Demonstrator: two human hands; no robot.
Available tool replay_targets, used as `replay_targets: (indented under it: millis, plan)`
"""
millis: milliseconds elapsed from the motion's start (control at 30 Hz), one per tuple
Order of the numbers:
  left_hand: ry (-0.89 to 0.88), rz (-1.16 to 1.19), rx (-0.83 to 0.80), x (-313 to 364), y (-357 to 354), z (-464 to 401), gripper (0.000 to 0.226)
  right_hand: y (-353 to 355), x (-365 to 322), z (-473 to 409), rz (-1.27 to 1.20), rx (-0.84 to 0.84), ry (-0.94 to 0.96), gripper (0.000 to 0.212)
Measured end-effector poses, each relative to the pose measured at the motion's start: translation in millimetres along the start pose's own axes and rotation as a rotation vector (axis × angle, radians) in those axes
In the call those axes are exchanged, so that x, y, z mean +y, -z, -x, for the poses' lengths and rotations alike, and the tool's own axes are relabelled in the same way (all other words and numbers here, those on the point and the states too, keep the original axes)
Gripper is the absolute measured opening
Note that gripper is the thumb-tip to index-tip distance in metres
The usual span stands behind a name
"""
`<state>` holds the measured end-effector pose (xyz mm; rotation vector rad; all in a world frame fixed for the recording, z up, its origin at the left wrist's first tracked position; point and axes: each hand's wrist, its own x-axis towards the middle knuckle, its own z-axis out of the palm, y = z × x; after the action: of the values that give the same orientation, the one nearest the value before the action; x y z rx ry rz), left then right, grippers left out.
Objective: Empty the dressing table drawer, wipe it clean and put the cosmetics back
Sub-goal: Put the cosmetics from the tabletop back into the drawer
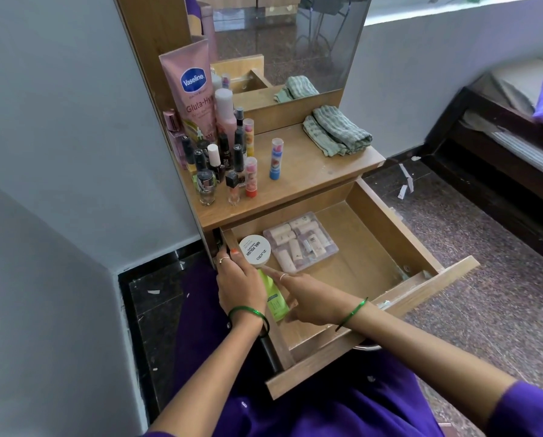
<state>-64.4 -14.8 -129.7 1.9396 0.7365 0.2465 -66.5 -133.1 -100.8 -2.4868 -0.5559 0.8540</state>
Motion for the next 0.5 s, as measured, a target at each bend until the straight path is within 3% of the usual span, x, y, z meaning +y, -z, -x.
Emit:
replay_targets:
  millis: [200, 367, 433, 500]
  plan:
    - [0.006, 0.005, -0.007, 3, 2, 2, 0.038, 4, -6, -7, 0.018, 0.054, -0.016, 0.096]
    - [0.01, -0.019, -0.001, 4, 2, 5, 0.037, 13, -10, 2, 0.056, 0.002, -0.032, 0.096]
    - [0.003, -0.017, 0.0, 6, 3, 5, 0.037, 31, -17, 6, 0.11, 0.007, -0.062, 0.081]
    - [0.006, -0.021, 0.001, 6, 3, 4, 0.038, 59, -31, 9, 0.164, 0.106, -0.056, 0.047]
